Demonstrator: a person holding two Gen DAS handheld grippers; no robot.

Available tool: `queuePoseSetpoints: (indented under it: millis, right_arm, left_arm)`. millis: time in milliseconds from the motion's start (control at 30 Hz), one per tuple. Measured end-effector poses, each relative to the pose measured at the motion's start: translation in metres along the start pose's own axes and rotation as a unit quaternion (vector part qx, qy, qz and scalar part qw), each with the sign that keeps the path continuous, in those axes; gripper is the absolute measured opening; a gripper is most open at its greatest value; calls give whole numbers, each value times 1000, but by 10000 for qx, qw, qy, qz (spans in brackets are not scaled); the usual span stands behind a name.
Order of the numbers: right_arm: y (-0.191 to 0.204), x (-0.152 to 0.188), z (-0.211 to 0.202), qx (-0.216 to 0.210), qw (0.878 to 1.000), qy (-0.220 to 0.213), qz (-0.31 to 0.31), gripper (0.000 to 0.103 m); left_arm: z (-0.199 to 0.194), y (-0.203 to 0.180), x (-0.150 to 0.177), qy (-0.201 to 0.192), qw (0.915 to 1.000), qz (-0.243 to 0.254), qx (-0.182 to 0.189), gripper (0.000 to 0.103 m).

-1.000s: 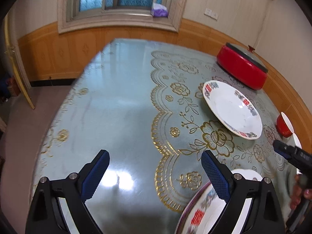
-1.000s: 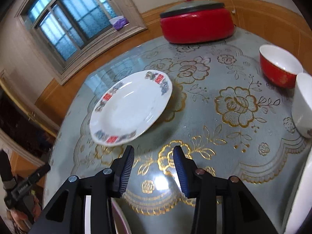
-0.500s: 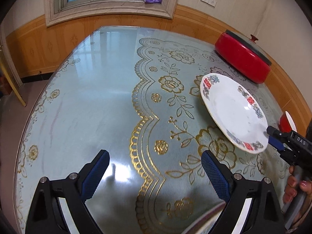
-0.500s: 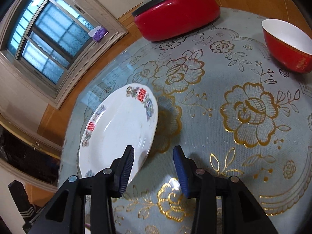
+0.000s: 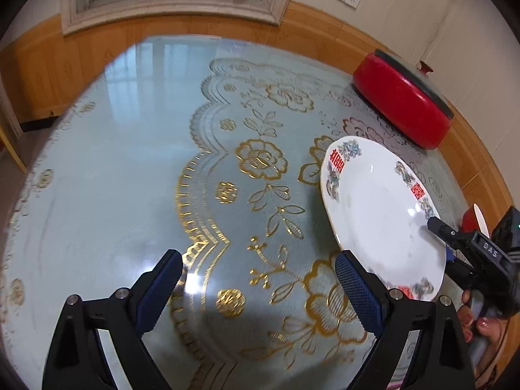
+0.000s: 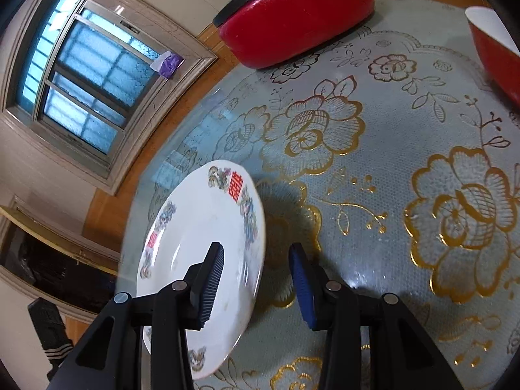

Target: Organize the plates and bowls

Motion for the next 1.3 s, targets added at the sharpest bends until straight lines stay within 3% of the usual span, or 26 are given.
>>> queuePoseSetpoints:
  millis: [100,233,433,633,933,1100,1167,1300]
  right_arm:
    - [3,-3,5,-40,9999,-19,-131,42]
    - [5,0,16,-170,9994,148,-267,20]
    - [0,1,22,-329,9990,274,-143,9]
    - [-1,2,21,-315,9989,277,-188,9]
    - [11,13,19,-228,9975,372,-562,11]
    - [16,19,22,-256,9965,497,-628,11]
    - [18,21,23,-274,9963,520,-634,11]
    - [17,20,24,-337,9962,548,-583,11]
  left_arm:
    - [15,-2,-11,185,9998,-64,-27,86]
    - [27,-2,-26,232,9995,-200,-54,83]
    - [36,-2,-38,220,9992,-326,5,80]
    - [34,9,-40,43,9977,-581,341,82]
    - [36,22,-46,-134,9972,-676,301,88]
    - [30,36,-47,-402,9848,-1314,1067,94]
    - [35,27,-48,-257,9843,-1205,1268,94]
    - [45,2,-49,-108,9888,-752,1288,93]
Point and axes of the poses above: each gripper's, at about its wrist camera, not at the fingertips, and z roughly the way its jaws point, y to its left, x to its underside, the point moved 2 cm from there along z, roughly the way its jaws point, and after that the axes turned 6 degrees about z, right-handed, at the moved point
